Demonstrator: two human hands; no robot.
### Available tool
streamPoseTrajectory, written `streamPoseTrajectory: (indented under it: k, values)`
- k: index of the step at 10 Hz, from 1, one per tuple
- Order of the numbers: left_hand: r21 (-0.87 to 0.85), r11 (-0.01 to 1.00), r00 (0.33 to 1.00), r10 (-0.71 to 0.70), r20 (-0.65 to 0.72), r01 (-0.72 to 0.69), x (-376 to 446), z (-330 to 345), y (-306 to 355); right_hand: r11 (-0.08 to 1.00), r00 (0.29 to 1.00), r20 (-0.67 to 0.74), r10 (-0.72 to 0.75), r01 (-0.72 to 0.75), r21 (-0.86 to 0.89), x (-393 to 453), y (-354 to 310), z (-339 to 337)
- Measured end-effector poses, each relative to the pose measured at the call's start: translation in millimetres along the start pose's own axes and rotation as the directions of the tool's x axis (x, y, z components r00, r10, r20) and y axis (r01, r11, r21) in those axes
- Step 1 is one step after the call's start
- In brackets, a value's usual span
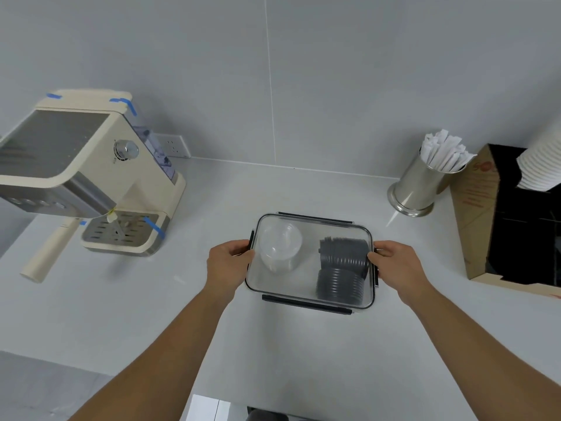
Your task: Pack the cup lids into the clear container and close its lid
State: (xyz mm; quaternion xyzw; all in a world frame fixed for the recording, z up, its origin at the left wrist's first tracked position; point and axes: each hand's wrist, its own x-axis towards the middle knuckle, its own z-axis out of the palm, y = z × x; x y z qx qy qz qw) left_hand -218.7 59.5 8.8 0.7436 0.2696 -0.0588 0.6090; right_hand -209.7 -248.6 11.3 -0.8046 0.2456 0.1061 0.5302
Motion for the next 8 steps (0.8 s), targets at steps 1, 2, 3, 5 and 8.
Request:
streamPoseTrajectory:
  k: [1, 2, 3, 5, 8]
  values:
    - [0.015, 1.000, 1.000, -0.008, 0.004, 0.007, 2, 2, 0, 1.000, 1.000, -0.005, -0.016, 0.015, -0.026, -5, -5, 2]
    - [0.016, 1.000, 1.000, -0.007, 0.004, 0.007, 2, 3, 1, 1.000, 1.000, -0.006, -0.007, 0.007, -0.018, -8, -7, 2]
    - [0.042, 0.999, 1.000, 0.005, -0.002, -0.005, 4, 4, 1, 1.000, 1.000, -0.018, -0.006, 0.006, -0.017, -10, -7, 1]
    - [0.062, 0.998, 1.000, 0.014, -0.004, -0.014, 6, 4, 1, 1.000, 1.000, -0.021, -0.015, 0.014, -0.011, -15, -7, 3]
    - [0.133, 0.986, 0.995, 0.093, 0.037, -0.097, 18, -6, 17, 0.987, 0.998, 0.056, 0.005, -0.014, 0.160, -10, -23, -14]
